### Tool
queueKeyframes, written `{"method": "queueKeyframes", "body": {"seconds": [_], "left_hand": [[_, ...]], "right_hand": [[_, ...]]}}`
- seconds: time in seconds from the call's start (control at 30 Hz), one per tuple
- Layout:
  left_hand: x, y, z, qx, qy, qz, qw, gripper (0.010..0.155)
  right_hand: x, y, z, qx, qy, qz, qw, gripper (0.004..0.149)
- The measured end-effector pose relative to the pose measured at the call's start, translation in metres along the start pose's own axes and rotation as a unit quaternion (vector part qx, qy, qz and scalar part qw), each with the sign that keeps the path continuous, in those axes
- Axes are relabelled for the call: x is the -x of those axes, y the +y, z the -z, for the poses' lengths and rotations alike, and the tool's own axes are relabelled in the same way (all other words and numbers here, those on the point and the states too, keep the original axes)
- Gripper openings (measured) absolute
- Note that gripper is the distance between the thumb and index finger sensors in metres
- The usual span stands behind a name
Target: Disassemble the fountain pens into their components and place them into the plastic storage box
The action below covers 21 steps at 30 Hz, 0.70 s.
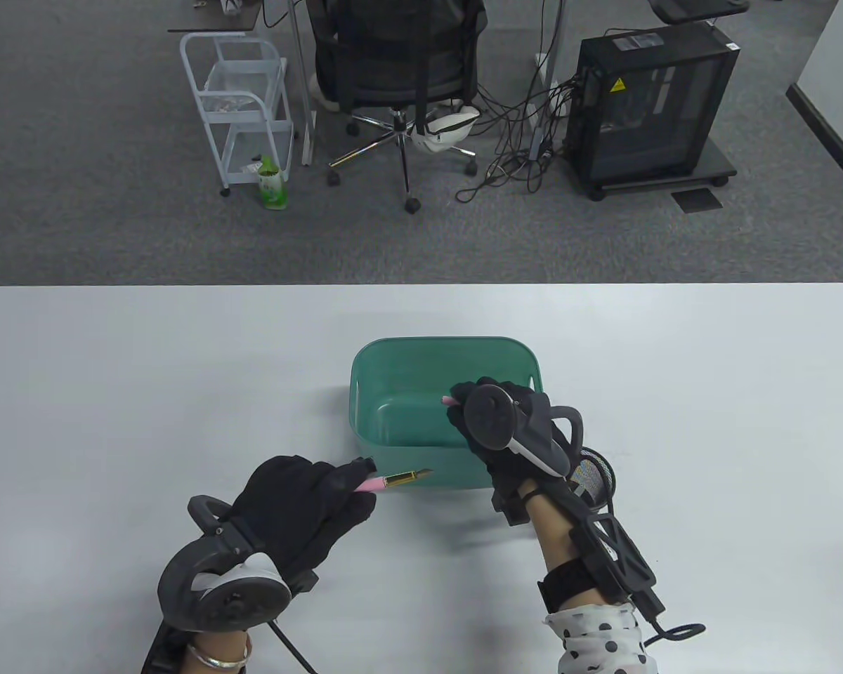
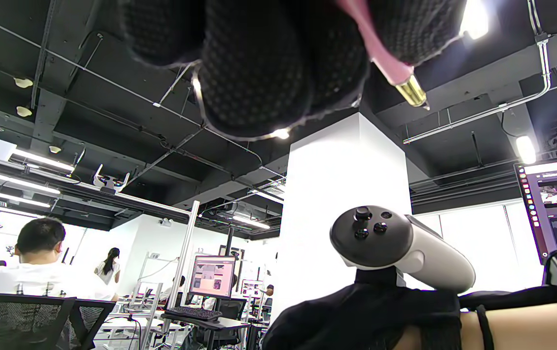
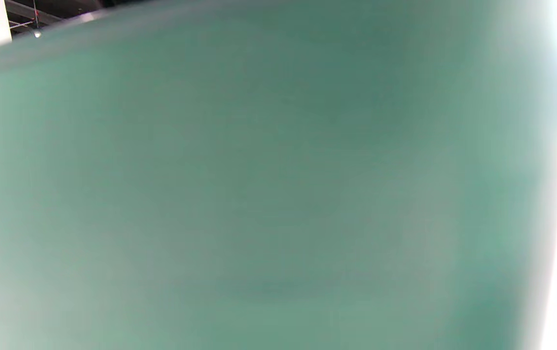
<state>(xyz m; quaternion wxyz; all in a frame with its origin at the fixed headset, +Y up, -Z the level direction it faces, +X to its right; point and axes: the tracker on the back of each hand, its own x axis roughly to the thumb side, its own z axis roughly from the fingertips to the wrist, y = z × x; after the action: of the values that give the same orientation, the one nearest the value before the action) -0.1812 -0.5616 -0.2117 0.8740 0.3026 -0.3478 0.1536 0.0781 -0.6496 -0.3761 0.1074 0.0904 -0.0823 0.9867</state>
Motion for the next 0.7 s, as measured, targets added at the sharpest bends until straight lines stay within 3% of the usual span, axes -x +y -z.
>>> {"method": "queueKeyframes", "body": {"seconds": [0.7], "left_hand": [[-0.002,-0.004,0.003,0.009,-0.003,0.007,1.0,0.049]], "right_hand": [[0.005,-0.01,-0.01,0.022,-0.021,0.008,1.0,0.06]]}}
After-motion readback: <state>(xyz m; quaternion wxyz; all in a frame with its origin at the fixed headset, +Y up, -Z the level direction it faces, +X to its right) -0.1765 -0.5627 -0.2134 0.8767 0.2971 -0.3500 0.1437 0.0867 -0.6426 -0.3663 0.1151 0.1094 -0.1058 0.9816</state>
